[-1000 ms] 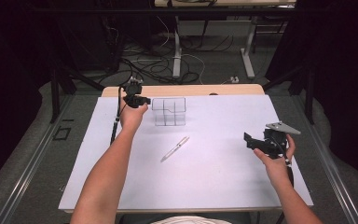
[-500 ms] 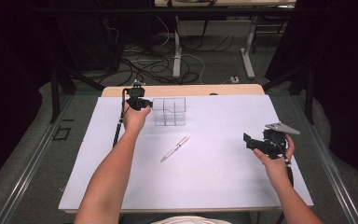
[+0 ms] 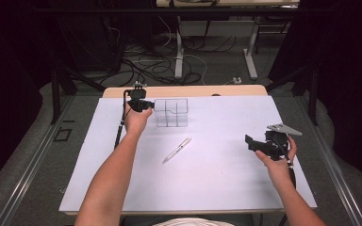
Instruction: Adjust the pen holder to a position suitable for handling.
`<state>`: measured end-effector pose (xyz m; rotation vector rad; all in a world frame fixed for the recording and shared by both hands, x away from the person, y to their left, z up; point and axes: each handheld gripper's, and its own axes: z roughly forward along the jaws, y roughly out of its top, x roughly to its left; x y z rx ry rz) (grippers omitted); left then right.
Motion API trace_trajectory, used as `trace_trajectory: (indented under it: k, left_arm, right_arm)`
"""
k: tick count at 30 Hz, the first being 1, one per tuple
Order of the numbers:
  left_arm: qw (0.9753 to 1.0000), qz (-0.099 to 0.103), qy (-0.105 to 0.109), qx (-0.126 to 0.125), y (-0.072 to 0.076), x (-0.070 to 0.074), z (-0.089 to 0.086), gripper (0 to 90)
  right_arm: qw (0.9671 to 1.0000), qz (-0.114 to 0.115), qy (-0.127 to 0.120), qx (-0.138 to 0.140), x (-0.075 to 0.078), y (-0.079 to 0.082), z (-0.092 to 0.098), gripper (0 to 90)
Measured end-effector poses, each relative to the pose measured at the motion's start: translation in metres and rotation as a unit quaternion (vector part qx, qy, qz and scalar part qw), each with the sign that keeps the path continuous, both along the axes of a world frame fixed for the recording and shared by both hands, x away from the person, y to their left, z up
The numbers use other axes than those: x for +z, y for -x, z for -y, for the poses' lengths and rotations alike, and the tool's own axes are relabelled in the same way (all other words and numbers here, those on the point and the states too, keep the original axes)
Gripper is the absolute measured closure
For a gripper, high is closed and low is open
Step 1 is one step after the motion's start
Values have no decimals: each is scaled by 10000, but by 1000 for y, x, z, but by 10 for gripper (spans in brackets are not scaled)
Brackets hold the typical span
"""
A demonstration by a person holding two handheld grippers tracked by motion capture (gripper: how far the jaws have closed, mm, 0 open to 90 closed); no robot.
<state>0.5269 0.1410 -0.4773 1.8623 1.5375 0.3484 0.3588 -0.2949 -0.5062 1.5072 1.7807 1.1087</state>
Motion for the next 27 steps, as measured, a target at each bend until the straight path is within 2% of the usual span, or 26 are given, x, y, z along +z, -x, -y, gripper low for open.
trace_trajectory:
  k: [8, 11, 27]
  left_arm:
    - [9999, 43, -84, -71, 1, 0, 8, 900]
    - [9999, 92, -24, -76, 2, -1, 12, 900]
    - [9998, 27, 59, -185, 8, -1, 35, 900]
  right_arm:
    - [10000, -30, -15, 23, -1, 0, -1, 146]
    - [10000, -57, -12, 12, -1, -1, -1, 146]
    - [10000, -23, -14, 45, 0, 0, -1, 146]
